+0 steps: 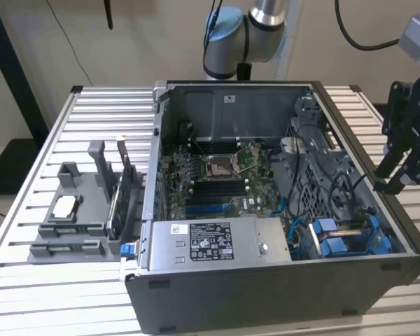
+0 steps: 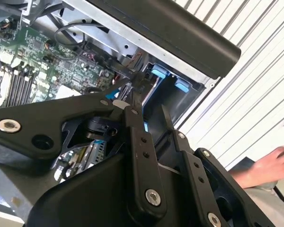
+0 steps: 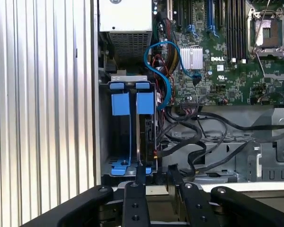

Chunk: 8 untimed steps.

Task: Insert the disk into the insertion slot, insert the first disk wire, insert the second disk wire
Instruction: 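Insert the second disk wire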

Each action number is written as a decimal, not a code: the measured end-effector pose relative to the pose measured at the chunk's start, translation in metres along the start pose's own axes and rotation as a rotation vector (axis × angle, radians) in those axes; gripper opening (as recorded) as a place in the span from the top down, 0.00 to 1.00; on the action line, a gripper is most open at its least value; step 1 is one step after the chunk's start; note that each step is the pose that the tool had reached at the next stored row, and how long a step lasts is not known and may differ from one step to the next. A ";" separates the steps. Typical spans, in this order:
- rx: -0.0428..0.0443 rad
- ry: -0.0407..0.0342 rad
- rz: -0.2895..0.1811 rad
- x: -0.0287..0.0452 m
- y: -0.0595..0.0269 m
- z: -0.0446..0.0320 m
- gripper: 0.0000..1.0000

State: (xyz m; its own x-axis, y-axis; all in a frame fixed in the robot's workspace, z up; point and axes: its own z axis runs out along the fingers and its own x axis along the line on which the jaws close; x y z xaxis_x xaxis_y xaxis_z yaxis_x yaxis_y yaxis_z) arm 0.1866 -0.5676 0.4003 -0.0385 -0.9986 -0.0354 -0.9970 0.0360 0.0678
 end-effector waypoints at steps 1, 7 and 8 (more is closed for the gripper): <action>0.0000 -0.0001 0.000 0.0000 -0.0003 0.0000 0.67; 0.0000 -0.0001 0.000 -0.0001 -0.0037 -0.0002 0.67; 0.0000 0.0000 0.000 -0.0002 -0.0047 -0.0003 0.67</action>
State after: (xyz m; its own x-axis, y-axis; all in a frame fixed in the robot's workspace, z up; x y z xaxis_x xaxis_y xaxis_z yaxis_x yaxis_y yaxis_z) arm 0.1912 -0.5676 0.4002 -0.0384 -0.9986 -0.0355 -0.9971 0.0359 0.0678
